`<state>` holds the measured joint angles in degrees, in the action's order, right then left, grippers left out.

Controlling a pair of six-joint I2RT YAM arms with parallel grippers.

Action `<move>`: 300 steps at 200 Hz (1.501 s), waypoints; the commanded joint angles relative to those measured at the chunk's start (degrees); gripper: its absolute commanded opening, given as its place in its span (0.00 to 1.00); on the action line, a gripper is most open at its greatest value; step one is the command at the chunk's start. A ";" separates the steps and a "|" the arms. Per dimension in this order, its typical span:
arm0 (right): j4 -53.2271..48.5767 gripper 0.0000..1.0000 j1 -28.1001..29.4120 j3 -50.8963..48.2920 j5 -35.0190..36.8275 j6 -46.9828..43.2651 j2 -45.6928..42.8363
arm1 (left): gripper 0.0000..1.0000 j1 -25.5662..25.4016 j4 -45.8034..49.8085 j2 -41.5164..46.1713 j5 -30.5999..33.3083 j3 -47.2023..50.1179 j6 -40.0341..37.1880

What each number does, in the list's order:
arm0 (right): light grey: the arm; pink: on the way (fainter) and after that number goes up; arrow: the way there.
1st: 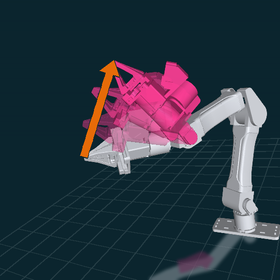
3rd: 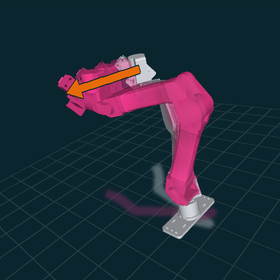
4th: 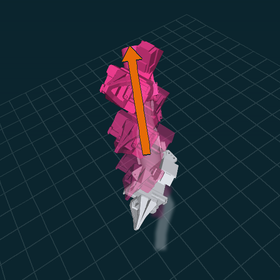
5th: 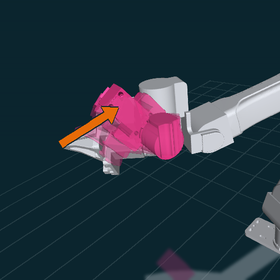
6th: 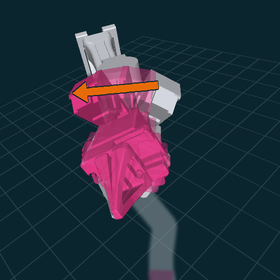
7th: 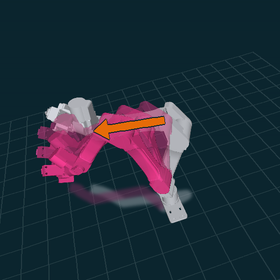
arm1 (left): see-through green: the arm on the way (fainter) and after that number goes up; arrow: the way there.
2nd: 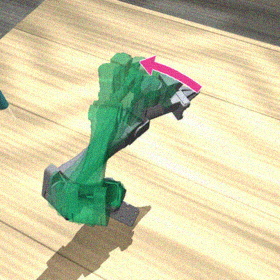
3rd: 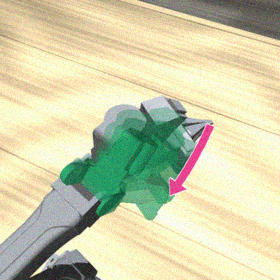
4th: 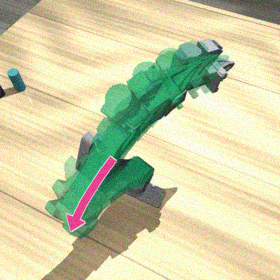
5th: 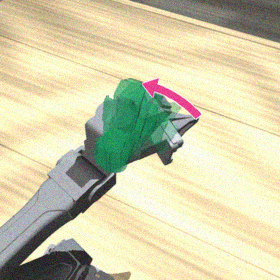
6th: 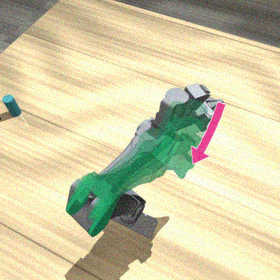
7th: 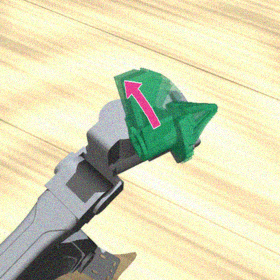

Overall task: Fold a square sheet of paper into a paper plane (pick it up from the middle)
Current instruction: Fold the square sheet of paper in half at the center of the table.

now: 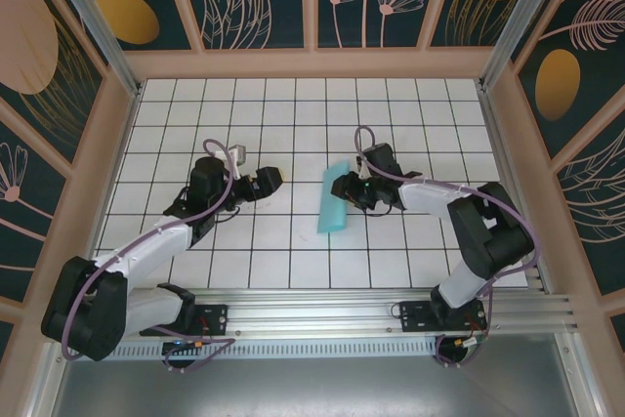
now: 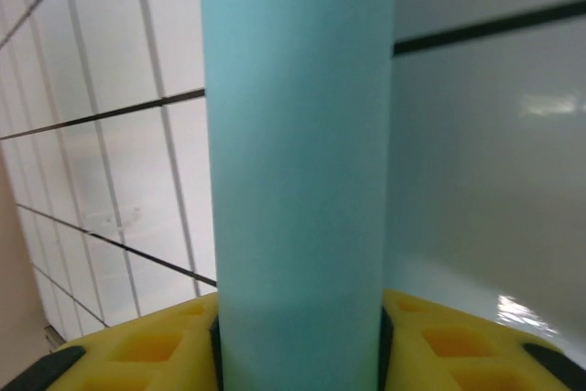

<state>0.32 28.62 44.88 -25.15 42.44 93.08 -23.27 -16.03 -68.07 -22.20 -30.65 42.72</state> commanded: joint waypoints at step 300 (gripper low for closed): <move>-13.21 0.86 -4.15 -0.27 10.79 -5.43 2.02 | 0.99 -0.37 -16.84 -12.09 -7.74 -6.37 3.52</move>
<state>-12.23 24.47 45.58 -16.75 37.87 91.46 -23.27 -30.28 -78.74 -28.08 -35.05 45.60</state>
